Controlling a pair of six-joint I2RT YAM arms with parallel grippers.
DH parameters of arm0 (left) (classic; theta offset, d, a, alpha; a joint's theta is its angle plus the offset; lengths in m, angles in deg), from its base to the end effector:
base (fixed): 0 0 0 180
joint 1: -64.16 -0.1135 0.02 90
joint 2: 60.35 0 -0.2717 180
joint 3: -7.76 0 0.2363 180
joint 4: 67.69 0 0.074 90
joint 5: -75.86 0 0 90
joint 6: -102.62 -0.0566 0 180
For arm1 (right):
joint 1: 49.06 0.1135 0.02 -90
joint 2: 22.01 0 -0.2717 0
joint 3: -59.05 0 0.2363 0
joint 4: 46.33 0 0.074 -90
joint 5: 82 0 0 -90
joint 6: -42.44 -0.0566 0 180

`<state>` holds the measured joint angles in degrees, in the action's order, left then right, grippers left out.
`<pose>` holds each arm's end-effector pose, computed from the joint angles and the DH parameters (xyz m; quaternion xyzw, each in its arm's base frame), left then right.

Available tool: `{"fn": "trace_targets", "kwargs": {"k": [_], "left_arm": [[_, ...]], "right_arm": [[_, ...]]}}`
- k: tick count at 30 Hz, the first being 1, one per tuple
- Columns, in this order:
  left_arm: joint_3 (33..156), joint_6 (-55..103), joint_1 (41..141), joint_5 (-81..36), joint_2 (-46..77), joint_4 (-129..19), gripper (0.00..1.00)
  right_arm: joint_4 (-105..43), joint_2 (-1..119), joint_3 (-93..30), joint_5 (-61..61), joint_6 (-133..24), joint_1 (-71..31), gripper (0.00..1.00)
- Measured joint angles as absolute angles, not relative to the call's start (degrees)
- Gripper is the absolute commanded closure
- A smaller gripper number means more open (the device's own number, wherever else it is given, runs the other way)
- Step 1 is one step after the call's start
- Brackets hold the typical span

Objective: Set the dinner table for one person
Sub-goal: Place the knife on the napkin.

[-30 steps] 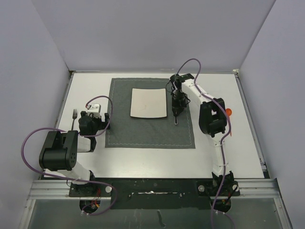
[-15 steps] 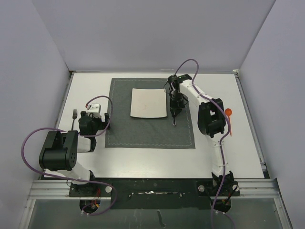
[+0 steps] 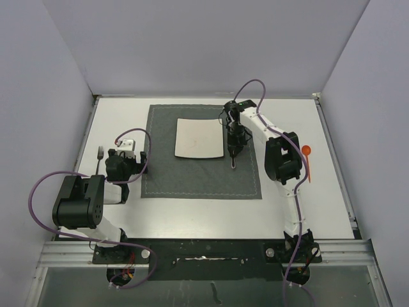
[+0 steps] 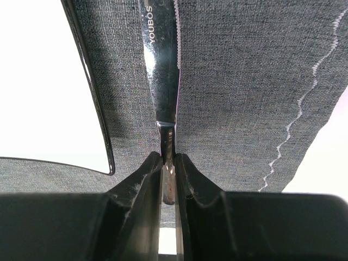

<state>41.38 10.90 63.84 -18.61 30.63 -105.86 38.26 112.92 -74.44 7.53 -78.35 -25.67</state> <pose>0.2753 -0.0029 0.1433 0.0325 0.8141 -0.0215 0.5794 0.4194 0.1819 0.1696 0.0644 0.9973 0.0194 0.0290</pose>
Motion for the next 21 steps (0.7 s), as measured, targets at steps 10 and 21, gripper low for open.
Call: {"fn": "trace_targets", "kwargs": {"k": [10, 21], "left_arm": [[41.38, 10.92, 63.84, -18.61, 30.63, -105.86, 0.02], [41.38, 10.90, 63.84, -18.61, 30.63, -105.86, 0.02]], "right_arm": [[37.76, 113.73, -74.35, 8.23, -78.94, -25.38, 1.00], [36.89, 113.73, -73.74, 9.32, -80.05, -24.88, 1.00]]}}
